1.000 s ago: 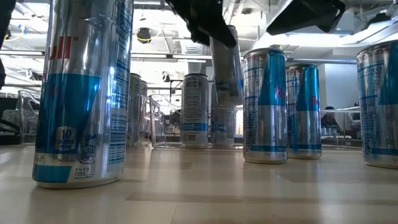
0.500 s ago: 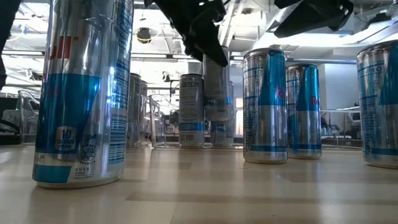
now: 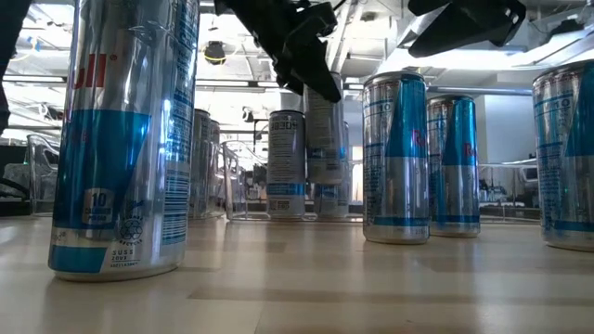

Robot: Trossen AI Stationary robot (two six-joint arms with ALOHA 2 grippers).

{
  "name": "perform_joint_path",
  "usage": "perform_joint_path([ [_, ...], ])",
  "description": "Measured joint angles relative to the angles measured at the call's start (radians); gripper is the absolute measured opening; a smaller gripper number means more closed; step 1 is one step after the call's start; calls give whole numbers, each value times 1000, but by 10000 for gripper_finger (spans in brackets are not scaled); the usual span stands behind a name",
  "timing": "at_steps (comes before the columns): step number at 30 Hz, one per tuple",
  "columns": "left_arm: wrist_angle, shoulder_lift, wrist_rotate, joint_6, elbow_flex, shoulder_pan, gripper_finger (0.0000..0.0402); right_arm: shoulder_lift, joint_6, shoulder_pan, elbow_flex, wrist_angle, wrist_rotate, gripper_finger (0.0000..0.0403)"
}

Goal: Sort soda cans
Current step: Put the blue soda can into the center transparent bin, then put the silver soda can into the right transparent bin

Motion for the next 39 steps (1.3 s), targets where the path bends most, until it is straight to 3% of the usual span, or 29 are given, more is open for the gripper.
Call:
perform_joint_path([
  [17,23,96,31,9,1,11,256,0,15,2,0,-14,-2,286],
  [26,4,106,100,1,11,23,323,0,23,2,0,-12,0,286],
  [31,-67,106,95,20,73,24,354,-5,24,-1,0,-13,27,286],
  [39,-290,80,-6,41,276,5,358,-80,15,-20,0,-42,49,286],
])
